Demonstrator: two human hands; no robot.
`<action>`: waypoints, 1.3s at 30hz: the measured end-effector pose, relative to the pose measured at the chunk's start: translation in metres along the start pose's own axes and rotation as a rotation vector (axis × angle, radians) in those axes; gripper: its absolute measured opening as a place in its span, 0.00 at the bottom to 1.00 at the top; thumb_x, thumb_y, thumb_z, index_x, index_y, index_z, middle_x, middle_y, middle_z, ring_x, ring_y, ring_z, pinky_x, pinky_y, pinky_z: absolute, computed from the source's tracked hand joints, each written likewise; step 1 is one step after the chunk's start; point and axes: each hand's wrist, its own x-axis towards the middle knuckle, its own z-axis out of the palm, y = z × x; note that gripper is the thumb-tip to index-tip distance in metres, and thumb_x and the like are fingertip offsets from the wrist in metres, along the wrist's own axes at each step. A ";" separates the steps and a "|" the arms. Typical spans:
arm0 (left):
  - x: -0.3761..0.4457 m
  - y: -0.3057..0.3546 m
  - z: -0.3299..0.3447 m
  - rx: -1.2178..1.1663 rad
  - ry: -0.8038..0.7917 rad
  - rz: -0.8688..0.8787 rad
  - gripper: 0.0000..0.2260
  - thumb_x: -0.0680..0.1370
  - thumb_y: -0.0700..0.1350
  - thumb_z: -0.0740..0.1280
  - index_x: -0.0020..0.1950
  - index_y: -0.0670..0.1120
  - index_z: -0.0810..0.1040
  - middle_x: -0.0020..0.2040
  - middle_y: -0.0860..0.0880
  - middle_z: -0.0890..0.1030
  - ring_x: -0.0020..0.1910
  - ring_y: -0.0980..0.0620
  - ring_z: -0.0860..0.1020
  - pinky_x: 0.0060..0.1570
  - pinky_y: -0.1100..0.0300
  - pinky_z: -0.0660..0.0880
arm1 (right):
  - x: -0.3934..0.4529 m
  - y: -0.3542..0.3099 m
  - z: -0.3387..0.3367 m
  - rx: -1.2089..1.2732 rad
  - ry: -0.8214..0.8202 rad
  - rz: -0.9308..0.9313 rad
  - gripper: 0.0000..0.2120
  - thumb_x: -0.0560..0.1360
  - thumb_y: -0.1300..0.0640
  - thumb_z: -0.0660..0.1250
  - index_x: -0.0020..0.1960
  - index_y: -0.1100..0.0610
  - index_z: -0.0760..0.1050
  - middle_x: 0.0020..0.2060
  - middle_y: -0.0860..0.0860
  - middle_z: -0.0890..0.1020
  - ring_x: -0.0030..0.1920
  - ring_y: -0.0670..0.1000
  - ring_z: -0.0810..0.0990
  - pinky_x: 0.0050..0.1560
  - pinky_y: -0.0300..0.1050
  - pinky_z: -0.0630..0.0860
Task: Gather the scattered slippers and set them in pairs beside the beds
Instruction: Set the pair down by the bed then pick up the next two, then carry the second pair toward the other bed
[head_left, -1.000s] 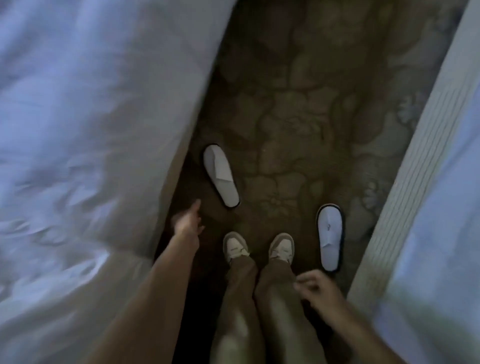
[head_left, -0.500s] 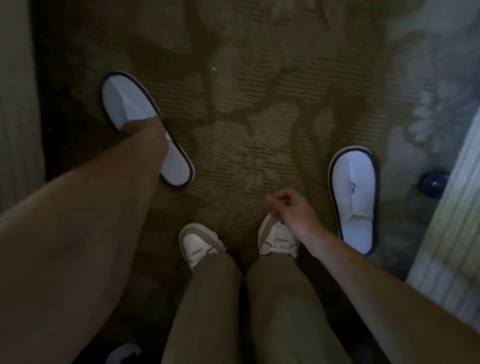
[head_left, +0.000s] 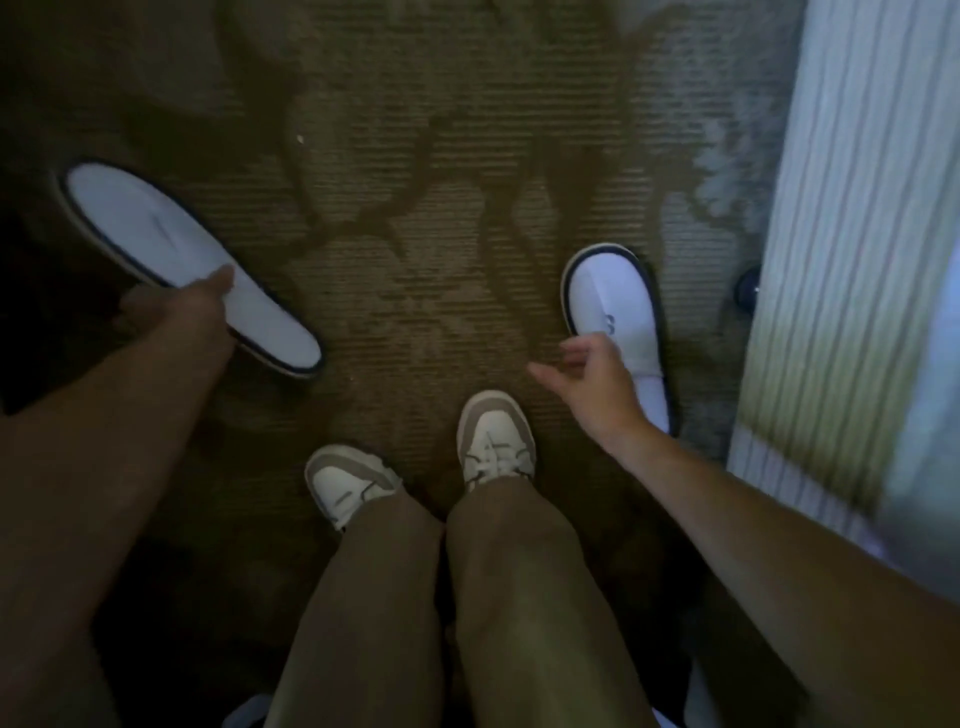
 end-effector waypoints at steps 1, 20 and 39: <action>-0.010 0.002 -0.004 -0.011 -0.030 0.074 0.37 0.67 0.54 0.77 0.72 0.45 0.71 0.69 0.46 0.76 0.66 0.44 0.76 0.62 0.48 0.75 | -0.002 0.002 -0.012 -0.021 0.095 -0.005 0.27 0.67 0.48 0.75 0.60 0.54 0.69 0.58 0.52 0.73 0.54 0.48 0.76 0.55 0.44 0.76; -0.099 -0.048 0.040 -0.107 -0.672 0.244 0.26 0.72 0.44 0.74 0.70 0.47 0.74 0.62 0.50 0.82 0.59 0.52 0.80 0.59 0.53 0.77 | 0.078 0.023 0.003 -0.225 0.684 0.169 0.39 0.64 0.43 0.75 0.69 0.55 0.65 0.67 0.55 0.68 0.67 0.58 0.67 0.61 0.58 0.67; -0.129 -0.032 -0.006 -0.083 -0.745 0.246 0.27 0.73 0.46 0.74 0.70 0.52 0.72 0.60 0.52 0.81 0.57 0.52 0.79 0.53 0.52 0.78 | -0.004 0.020 -0.019 0.199 0.330 0.134 0.17 0.70 0.50 0.72 0.54 0.55 0.73 0.52 0.53 0.79 0.53 0.52 0.78 0.50 0.48 0.77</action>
